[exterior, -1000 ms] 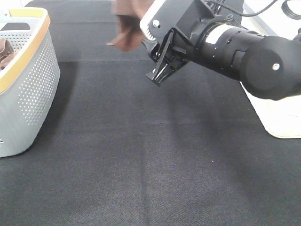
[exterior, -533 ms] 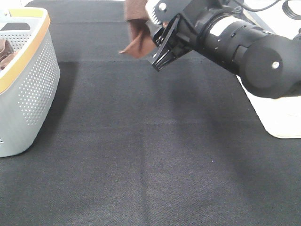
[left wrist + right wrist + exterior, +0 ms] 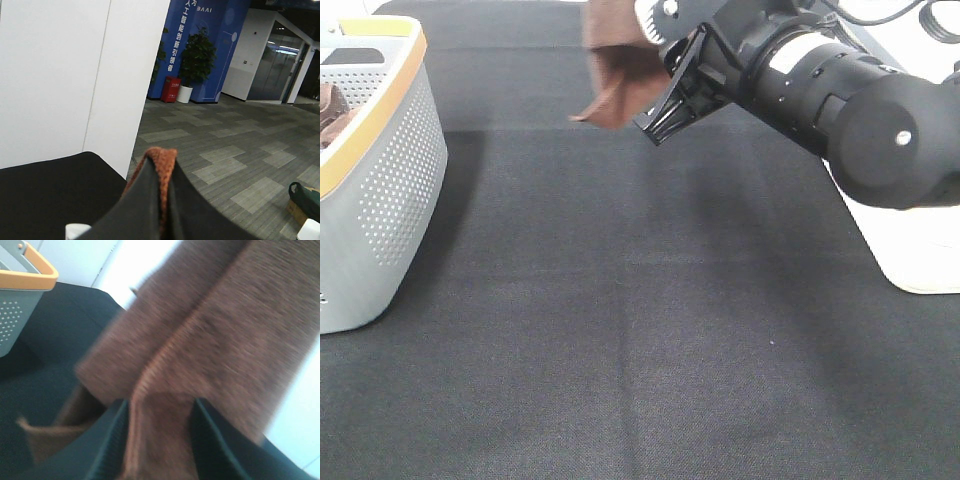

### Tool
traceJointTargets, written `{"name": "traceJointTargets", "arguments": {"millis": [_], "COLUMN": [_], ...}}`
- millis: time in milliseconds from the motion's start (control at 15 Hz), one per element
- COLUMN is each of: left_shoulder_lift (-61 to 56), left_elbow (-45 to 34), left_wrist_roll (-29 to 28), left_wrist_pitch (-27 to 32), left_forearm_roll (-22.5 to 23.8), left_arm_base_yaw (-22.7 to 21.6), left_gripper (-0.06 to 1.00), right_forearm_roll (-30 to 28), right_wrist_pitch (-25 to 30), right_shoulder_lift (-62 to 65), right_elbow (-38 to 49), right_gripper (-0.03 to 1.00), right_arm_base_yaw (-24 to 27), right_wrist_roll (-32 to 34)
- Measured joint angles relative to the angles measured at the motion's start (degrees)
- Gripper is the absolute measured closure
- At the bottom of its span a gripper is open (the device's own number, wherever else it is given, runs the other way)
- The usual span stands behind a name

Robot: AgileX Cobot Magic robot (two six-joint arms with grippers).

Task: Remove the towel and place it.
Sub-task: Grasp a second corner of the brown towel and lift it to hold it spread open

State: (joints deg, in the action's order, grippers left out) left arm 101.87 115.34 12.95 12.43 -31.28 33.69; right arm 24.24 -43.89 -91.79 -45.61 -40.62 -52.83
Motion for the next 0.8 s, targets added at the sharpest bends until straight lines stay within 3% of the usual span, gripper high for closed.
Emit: {"name": "traceJointTargets", "arguments": {"millis": [400, 800], "left_shoulder_lift": [0.0, 0.0], "left_elbow": [0.0, 0.0], "left_wrist_roll": [0.0, 0.0], "left_wrist_pitch": [-0.34, -0.34], "left_forearm_roll": [0.52, 0.57], "left_arm_base_yaw": [0.0, 0.0], "left_gripper": [0.94, 0.94], "right_forearm_roll": [-0.97, -2.86], "right_wrist_pitch": [-1.95, -2.23], "right_shoulder_lift": [-0.11, -0.11], "right_elbow": [0.0, 0.0], "right_gripper": [0.55, 0.84], "right_arm_base_yaw": [0.0, 0.0], "right_wrist_roll": [2.75, 2.75]}}
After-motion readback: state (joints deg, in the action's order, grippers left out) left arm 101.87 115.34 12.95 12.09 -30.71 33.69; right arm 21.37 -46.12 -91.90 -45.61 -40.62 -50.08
